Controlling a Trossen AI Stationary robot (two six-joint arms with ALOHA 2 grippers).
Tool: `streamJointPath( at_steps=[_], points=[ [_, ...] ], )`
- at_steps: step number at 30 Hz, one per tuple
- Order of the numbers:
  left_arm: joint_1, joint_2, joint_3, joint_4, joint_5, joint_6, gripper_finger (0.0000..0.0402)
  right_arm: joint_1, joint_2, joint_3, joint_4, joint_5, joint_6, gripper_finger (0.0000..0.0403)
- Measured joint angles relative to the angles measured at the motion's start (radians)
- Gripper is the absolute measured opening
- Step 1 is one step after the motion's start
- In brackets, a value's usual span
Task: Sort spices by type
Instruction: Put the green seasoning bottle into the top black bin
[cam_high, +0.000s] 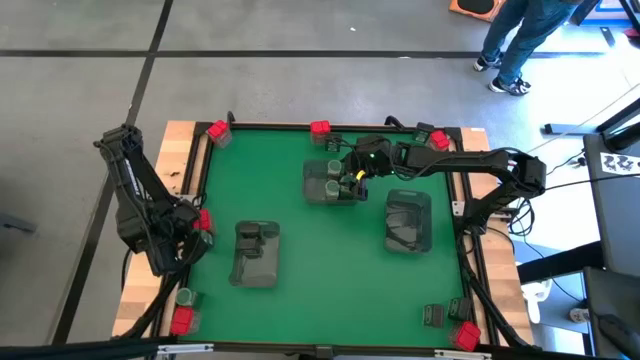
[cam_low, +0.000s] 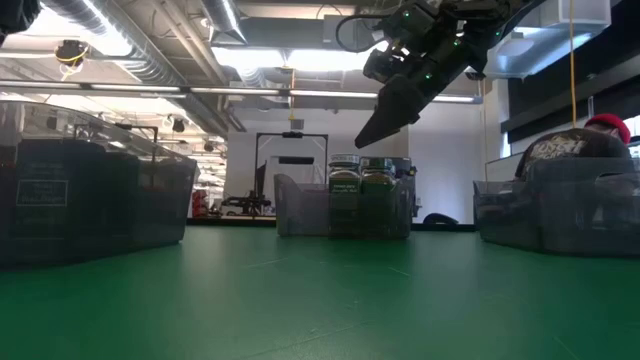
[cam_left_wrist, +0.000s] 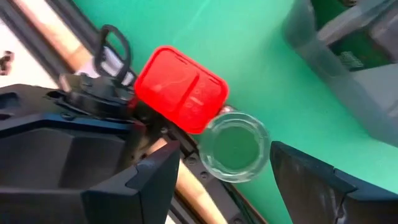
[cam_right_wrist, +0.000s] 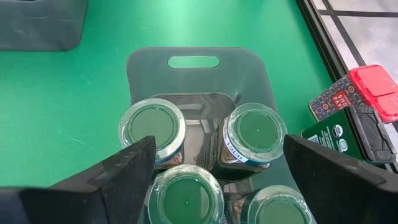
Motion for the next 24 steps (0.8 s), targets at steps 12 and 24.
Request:
streamJointPath(
  at_steps=[12,24],
  points=[
    [0.000,-0.032,0.000,-0.002,-0.064,0.002,0.0246,0.000,0.000,0.000,0.000,0.000,0.000,0.0351],
    [0.000,-0.032,0.000,-0.002,-0.135,0.080,0.0246,0.000,0.000,0.000,0.000,0.000,0.000,0.0351]
  ],
)
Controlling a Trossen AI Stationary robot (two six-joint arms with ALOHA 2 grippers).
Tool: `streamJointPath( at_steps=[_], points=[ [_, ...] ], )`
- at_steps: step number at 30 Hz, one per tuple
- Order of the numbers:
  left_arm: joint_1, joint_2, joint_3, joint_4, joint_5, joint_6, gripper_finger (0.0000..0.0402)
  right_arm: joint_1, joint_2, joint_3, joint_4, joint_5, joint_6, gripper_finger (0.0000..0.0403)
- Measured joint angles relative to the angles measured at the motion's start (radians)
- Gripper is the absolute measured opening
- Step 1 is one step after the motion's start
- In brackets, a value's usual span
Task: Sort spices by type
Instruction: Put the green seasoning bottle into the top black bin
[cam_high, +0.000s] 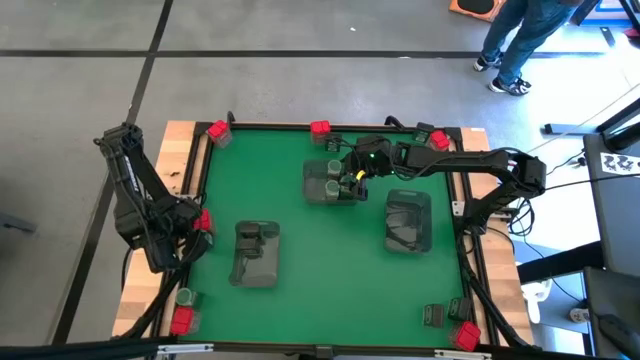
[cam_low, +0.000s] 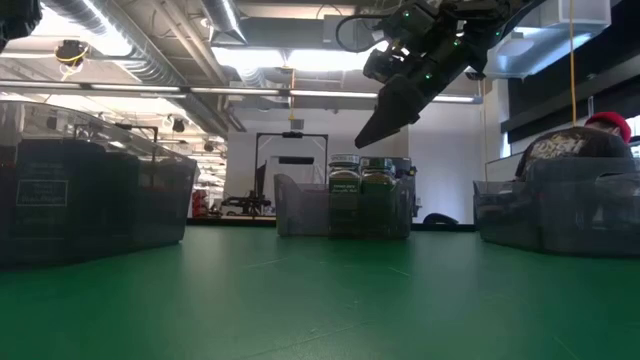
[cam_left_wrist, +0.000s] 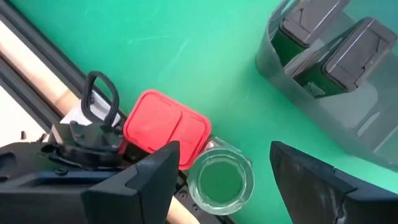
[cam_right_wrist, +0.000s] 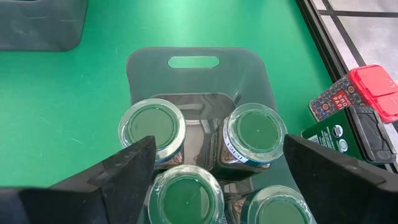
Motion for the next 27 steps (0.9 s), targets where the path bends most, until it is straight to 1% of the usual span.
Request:
streamJointPath(
  at_steps=[2,6,10,14,16,19,23,27],
  points=[
    [0.000,0.000,0.000,0.000,-0.001,0.022,0.0246,0.000,0.000,0.000,0.000,0.000,0.000,0.0351],
    [0.012,0.000,0.000,0.000,0.005,-0.011,0.0256,0.000,0.000,0.000,0.000,0.000,0.000,0.0351],
    [0.038,0.002,0.000,0.000,0.048,0.002,0.0290,0.000,0.000,0.000,0.000,0.000,0.000,0.0351],
    [0.060,0.003,0.000,-0.001,0.049,0.061,0.0327,0.000,0.000,0.000,0.000,0.000,0.000,0.0351],
    [0.063,0.003,0.000,0.003,0.051,0.087,0.0338,0.000,0.000,0.000,-0.001,0.000,0.000,0.0351],
    [0.063,0.003,0.000,0.015,0.052,0.110,0.0345,0.000,0.000,0.000,-0.005,0.000,0.000,0.0351],
    [0.063,0.012,0.000,0.021,0.055,0.078,0.0344,0.000,0.000,0.000,-0.004,0.000,0.000,0.0351],
    [0.063,0.039,0.000,0.021,0.130,0.120,0.0340,0.000,0.000,0.000,-0.005,0.000,0.000,0.0351]
  ],
)
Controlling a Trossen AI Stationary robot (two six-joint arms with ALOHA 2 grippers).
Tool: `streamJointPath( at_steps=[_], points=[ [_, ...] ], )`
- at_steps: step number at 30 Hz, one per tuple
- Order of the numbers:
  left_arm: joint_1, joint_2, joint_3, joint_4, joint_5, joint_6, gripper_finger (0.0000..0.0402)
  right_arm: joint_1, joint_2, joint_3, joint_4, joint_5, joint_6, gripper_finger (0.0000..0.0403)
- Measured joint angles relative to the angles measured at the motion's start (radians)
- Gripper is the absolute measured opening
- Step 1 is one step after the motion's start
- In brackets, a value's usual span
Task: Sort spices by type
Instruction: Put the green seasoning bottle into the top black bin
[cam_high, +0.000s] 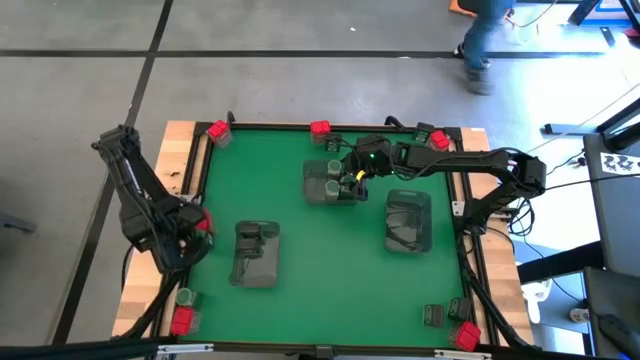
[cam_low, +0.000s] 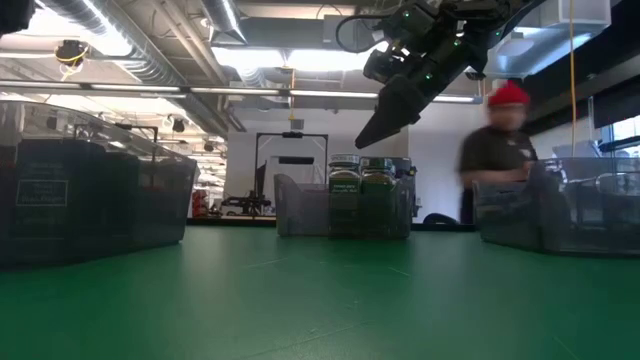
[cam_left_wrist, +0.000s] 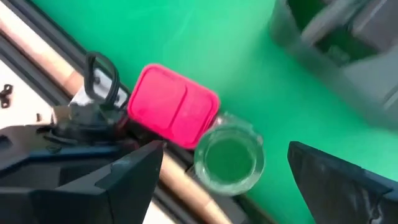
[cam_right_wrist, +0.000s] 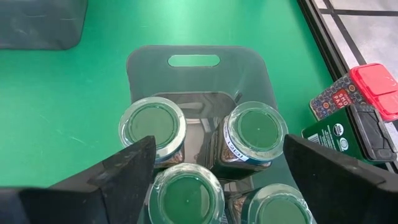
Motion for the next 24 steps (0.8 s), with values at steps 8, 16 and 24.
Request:
streamJointPath(
  at_steps=[8,16,24],
  points=[
    [0.000,0.062,0.000,0.028,0.014,0.088,0.0340,0.000,0.000,0.000,0.000,0.000,0.000,0.0351],
    [0.000,0.101,-0.076,0.064,0.077,0.129,0.0340,0.000,0.000,0.000,0.000,0.000,0.007,0.0351],
    [0.001,0.100,-0.114,0.107,0.142,0.110,0.0340,0.000,0.000,0.000,0.004,0.000,0.008,0.0351]
  ],
)
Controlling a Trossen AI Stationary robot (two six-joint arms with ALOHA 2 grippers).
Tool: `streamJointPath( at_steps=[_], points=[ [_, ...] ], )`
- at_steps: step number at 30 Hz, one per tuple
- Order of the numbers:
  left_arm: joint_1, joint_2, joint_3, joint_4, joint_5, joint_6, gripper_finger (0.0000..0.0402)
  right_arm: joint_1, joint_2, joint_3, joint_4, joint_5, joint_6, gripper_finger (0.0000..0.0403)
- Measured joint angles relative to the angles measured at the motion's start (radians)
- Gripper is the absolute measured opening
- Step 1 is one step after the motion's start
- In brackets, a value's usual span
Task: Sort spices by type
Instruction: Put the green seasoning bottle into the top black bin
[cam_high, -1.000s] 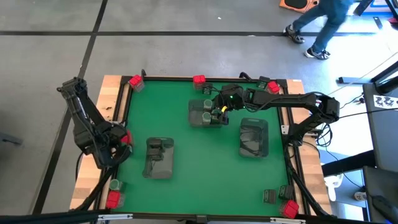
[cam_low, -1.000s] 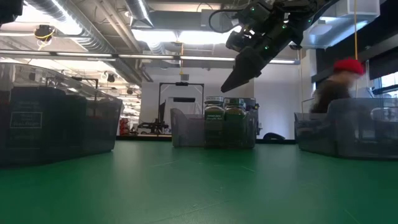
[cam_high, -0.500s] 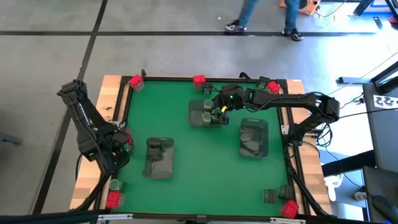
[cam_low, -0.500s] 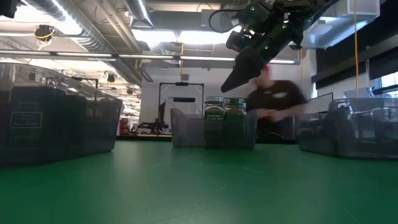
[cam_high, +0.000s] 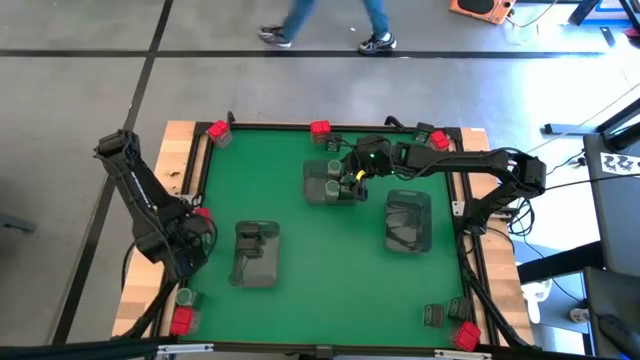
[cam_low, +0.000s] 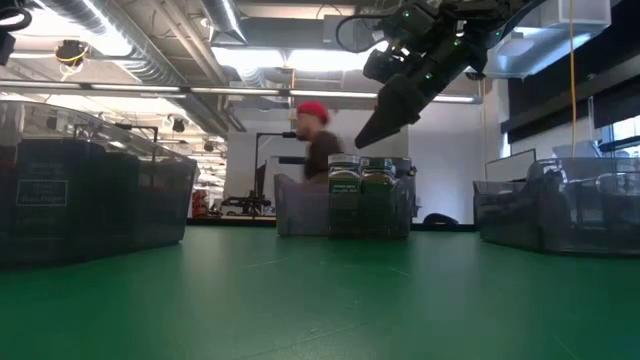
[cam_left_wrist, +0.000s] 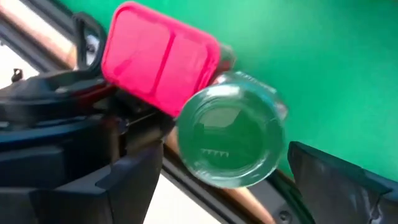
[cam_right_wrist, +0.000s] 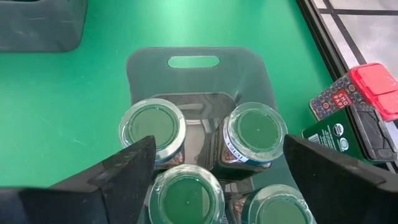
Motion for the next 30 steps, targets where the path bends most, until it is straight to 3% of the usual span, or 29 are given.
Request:
streamJointPath(
  at_steps=[9,22,30],
  points=[
    [0.001,0.000,0.000,0.020,-0.027,-0.002,0.0335,0.000,0.000,0.000,0.000,0.000,0.000,0.0351],
    [0.001,-0.002,0.003,0.064,-0.032,0.003,0.0192,0.000,0.000,0.000,0.000,0.000,0.000,0.0351],
    [0.001,-0.001,0.003,0.069,-0.032,0.002,0.0183,0.000,0.000,0.000,0.000,0.000,0.000,0.0351]
  ],
)
